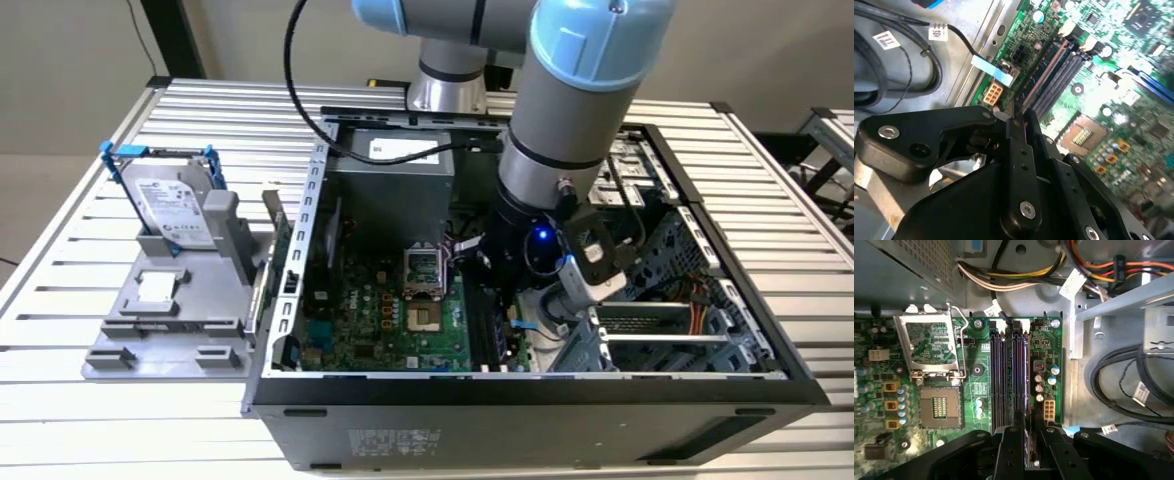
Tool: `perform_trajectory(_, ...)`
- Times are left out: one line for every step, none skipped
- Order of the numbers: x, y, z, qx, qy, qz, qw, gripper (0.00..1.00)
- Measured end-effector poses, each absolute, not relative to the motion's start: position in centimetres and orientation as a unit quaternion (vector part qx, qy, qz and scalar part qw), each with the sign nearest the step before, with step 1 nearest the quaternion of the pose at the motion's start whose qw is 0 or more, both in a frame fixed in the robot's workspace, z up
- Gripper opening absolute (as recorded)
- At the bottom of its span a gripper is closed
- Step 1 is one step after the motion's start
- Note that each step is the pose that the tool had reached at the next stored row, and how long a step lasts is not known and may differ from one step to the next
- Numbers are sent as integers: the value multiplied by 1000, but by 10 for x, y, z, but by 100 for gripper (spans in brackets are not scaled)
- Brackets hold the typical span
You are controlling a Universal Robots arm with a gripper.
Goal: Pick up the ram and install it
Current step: 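Insert the ram into the slot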
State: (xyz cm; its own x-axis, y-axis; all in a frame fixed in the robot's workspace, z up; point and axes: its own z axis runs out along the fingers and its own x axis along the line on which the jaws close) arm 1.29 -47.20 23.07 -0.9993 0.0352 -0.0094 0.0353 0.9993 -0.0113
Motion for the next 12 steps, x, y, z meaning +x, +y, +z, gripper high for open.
perform_trajectory(13, -472, 236, 18, 1000, -6, 5, 100)
perform_trajectory(13, -472, 240, 18, 1000, -6, 5, 100)
perform_trajectory(13, -472, 245, 18, 1000, -6, 5, 100)
perform_trajectory(13, -472, 248, 18, 1000, -5, 5, 100)
perform_trajectory(13, -472, 248, 18, 1000, -4, 5, 100)
perform_trajectory(13, -472, 248, 18, 1000, -3, 5, 100)
perform_trajectory(13, -472, 248, 18, 1000, -3, 5, 100)
perform_trajectory(13, -472, 248, 18, 1000, -3, 5, 0)
perform_trajectory(13, -472, 248, 18, 1000, -3, 5, 0)
perform_trajectory(13, -472, 248, 18, 1000, -3, 5, 0)
perform_trajectory(13, -472, 248, 18, 1000, -3, 5, 0)
perform_trajectory(13, -472, 248, 18, 1000, -3, 5, 0)
